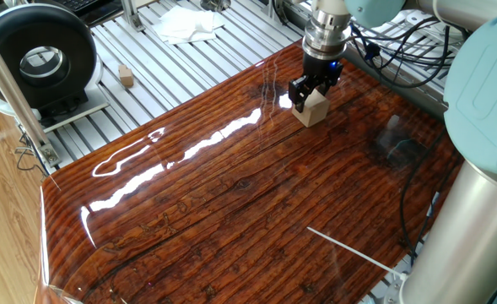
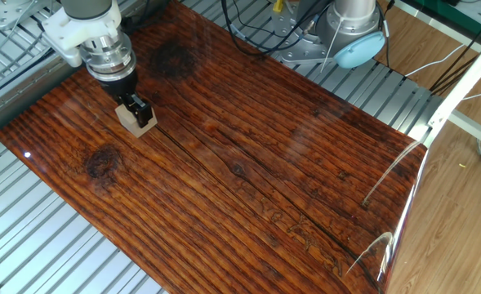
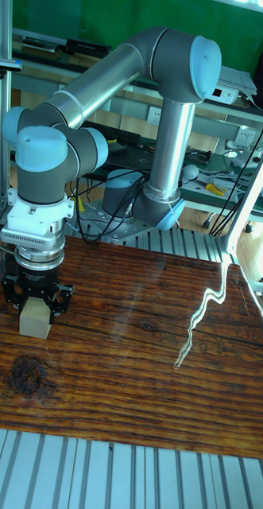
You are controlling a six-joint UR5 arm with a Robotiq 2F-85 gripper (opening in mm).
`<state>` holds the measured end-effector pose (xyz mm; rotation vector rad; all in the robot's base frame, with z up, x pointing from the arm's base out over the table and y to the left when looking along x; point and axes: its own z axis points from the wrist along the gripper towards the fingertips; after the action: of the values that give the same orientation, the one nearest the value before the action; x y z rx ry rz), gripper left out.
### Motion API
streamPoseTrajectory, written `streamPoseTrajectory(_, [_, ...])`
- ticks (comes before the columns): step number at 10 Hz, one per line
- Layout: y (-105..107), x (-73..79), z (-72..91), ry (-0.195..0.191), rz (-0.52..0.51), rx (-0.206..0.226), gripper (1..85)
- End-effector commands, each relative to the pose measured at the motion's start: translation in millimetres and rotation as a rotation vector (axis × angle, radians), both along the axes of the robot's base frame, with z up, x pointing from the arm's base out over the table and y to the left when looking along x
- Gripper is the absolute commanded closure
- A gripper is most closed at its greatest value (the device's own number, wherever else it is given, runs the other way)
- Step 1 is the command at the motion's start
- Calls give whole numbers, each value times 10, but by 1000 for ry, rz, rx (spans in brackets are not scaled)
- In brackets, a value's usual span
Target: Hold a small block with the gripper and sweep it from left to right on the table
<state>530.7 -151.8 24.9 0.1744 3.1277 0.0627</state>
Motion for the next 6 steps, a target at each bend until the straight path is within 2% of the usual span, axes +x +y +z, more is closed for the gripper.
streamPoseTrajectory(1, [23, 12, 13, -5, -8, 12, 847])
streamPoseTrajectory(6, [68, 9, 14, -3, -11, 17, 847])
